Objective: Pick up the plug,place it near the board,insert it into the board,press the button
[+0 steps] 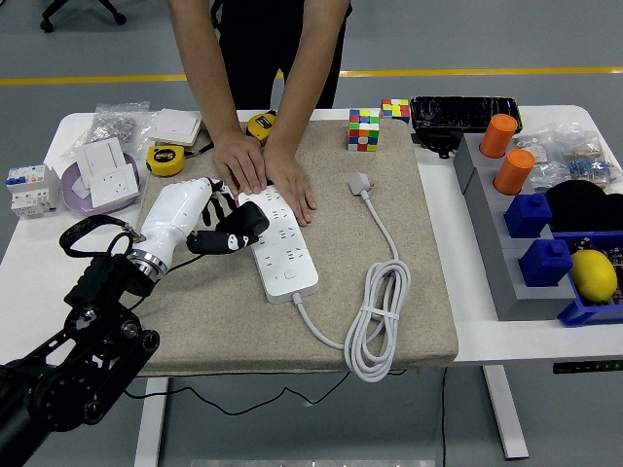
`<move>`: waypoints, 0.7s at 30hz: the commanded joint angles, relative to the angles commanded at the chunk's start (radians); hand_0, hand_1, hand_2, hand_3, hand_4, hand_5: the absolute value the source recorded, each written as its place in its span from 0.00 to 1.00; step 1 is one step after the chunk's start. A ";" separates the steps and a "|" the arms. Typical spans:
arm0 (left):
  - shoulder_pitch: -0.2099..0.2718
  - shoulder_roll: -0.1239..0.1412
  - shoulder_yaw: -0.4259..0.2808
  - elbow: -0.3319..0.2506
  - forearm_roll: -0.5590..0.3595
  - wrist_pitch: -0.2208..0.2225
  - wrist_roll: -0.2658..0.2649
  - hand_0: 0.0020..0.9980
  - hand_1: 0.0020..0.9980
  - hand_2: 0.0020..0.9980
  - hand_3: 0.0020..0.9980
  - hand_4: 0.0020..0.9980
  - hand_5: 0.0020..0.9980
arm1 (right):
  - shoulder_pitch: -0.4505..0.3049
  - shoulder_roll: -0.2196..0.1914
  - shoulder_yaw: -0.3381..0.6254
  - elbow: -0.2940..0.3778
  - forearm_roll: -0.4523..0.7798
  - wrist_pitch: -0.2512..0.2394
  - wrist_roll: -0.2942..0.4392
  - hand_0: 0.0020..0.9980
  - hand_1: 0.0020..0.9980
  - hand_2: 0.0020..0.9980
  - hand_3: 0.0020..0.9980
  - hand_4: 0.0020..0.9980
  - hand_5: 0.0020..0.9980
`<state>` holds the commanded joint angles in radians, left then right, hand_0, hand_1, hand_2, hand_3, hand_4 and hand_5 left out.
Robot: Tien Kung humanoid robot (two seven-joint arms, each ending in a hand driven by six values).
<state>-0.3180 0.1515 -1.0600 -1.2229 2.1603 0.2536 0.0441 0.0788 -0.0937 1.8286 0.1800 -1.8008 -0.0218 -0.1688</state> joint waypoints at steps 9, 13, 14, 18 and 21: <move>-0.071 0.038 0.109 0.077 0.042 -0.013 -0.006 0.44 0.30 0.29 0.36 0.56 0.15 | 0.005 -0.002 -0.011 0.000 0.013 -0.001 0.000 0.91 0.88 0.87 0.91 1.00 1.00; -0.080 0.041 0.122 0.094 0.052 -0.017 -0.005 0.44 0.31 0.29 0.36 0.56 0.15 | 0.005 -0.002 -0.006 0.000 0.010 -0.001 -0.001 0.91 0.88 0.87 0.91 1.00 1.00; -0.081 0.041 0.122 0.096 0.055 -0.017 -0.005 0.44 0.31 0.29 0.36 0.56 0.15 | 0.005 -0.001 -0.006 0.000 0.010 -0.001 -0.001 0.91 0.88 0.87 0.91 1.00 1.00; -0.083 0.041 0.125 0.103 0.063 -0.016 -0.007 0.45 0.32 0.29 0.36 0.56 0.15 | 0.005 0.000 -0.006 0.000 0.011 -0.002 -0.001 0.91 0.88 0.87 0.91 1.00 1.00; -0.085 0.044 0.128 0.111 0.069 -0.013 -0.009 0.45 0.32 0.29 0.36 0.56 0.15 | 0.006 -0.001 -0.009 0.000 0.015 -0.002 0.001 0.91 0.88 0.87 0.91 1.00 1.00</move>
<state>-0.4029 0.1952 -0.9324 -1.1120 2.2292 0.2403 0.0354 0.0852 -0.0945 1.8191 0.1800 -1.7861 -0.0241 -0.1678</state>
